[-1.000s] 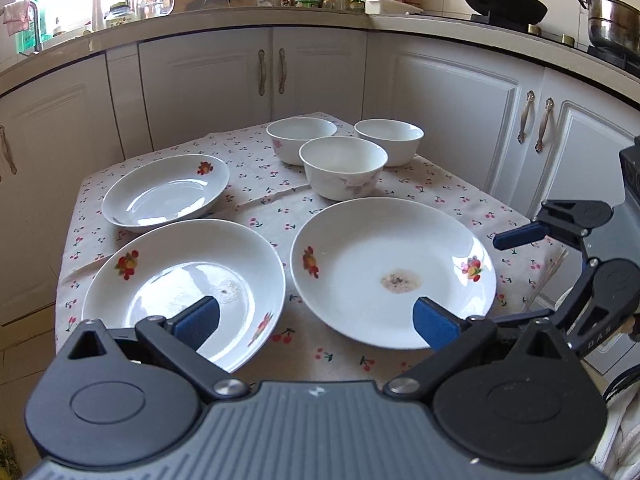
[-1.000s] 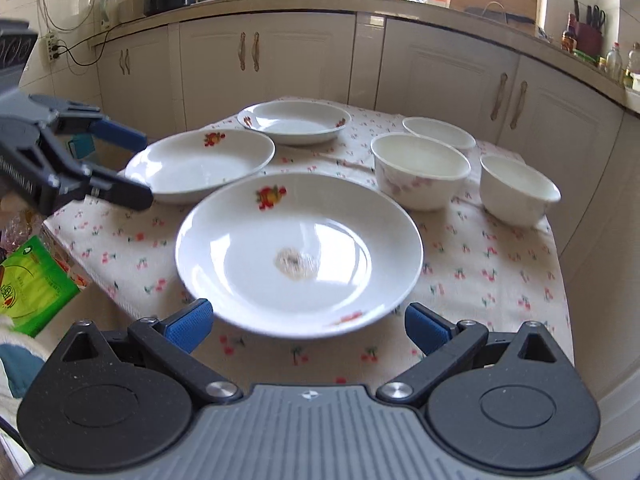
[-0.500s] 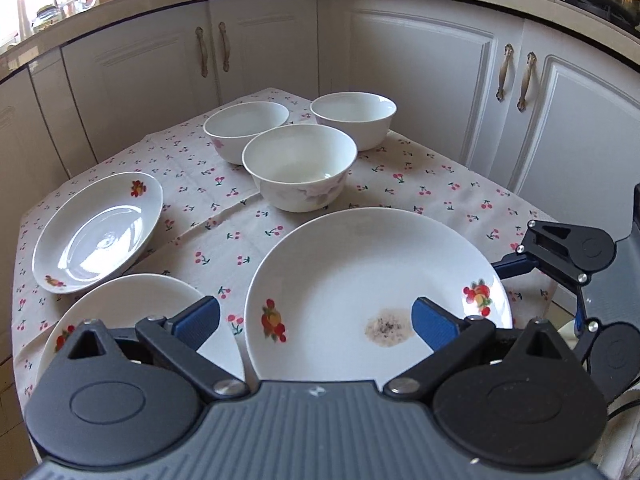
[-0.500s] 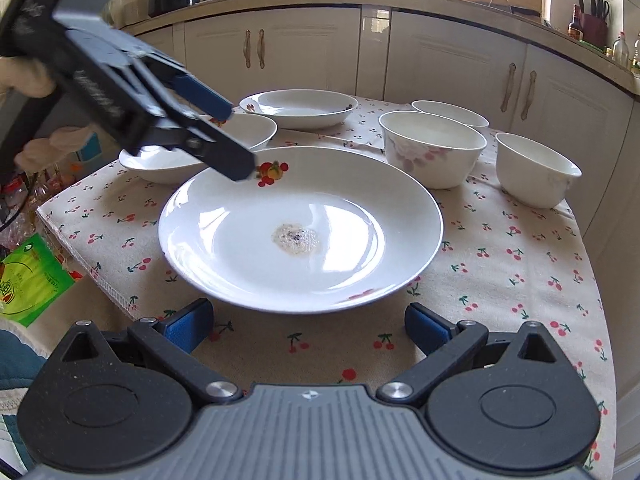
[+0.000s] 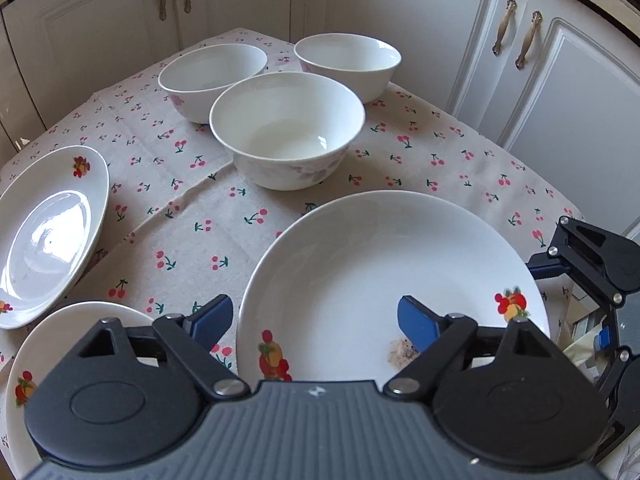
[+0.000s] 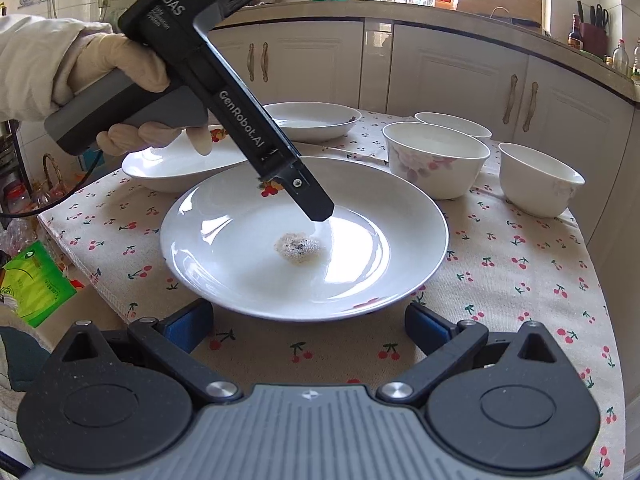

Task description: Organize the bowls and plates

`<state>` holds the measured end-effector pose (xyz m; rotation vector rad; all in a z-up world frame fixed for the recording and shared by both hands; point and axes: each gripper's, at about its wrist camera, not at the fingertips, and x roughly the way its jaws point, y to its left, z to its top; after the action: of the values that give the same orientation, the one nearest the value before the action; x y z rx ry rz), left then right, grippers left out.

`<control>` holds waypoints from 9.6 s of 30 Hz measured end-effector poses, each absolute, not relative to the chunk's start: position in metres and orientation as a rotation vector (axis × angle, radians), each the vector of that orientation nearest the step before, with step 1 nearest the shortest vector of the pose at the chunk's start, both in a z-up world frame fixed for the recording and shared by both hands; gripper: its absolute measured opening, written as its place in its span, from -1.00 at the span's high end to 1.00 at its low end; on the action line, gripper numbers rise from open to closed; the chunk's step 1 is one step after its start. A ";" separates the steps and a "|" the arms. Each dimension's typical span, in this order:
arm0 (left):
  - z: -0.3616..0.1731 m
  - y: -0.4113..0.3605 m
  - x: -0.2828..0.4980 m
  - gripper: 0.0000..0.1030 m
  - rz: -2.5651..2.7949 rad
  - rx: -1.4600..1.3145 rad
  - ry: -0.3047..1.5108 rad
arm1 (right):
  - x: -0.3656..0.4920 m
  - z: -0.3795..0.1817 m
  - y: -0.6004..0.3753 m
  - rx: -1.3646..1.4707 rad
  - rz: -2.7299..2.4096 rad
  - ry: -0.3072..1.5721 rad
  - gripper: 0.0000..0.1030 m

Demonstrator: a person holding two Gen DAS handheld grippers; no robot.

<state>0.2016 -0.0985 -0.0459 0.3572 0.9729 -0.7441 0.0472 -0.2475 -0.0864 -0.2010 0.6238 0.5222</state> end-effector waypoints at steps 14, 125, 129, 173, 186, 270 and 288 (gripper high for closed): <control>-0.052 -0.106 0.214 -0.59 -0.819 0.397 1.080 | 0.051 -0.083 -0.243 -0.200 0.521 0.652 -1.00; -0.030 0.073 0.232 -0.60 -0.485 0.106 1.022 | 0.135 -0.044 -0.093 -0.362 0.702 0.774 -1.00; -0.029 0.076 0.229 -0.60 -0.473 0.099 1.008 | 0.134 -0.043 -0.096 -0.358 0.692 0.772 -1.00; 0.031 0.096 0.173 -0.66 -0.423 0.071 0.678 | 0.151 0.038 -0.124 -0.304 0.554 0.608 -1.00; 0.003 0.102 0.258 -0.66 -0.425 0.068 0.782 | 0.270 0.027 -0.121 -0.188 0.551 0.751 -1.00; -0.057 0.109 0.437 -0.44 -0.571 -0.147 1.086 | 0.368 -0.066 -0.098 -0.552 0.914 0.940 -0.70; -0.058 0.092 0.439 -0.50 -0.539 -0.030 1.097 | 0.369 -0.064 -0.097 -0.547 0.918 0.930 -0.78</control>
<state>0.4392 0.0921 -0.0575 -0.0295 1.0972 -0.5391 0.3689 -0.0967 -0.0645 -0.5474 0.9304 0.9178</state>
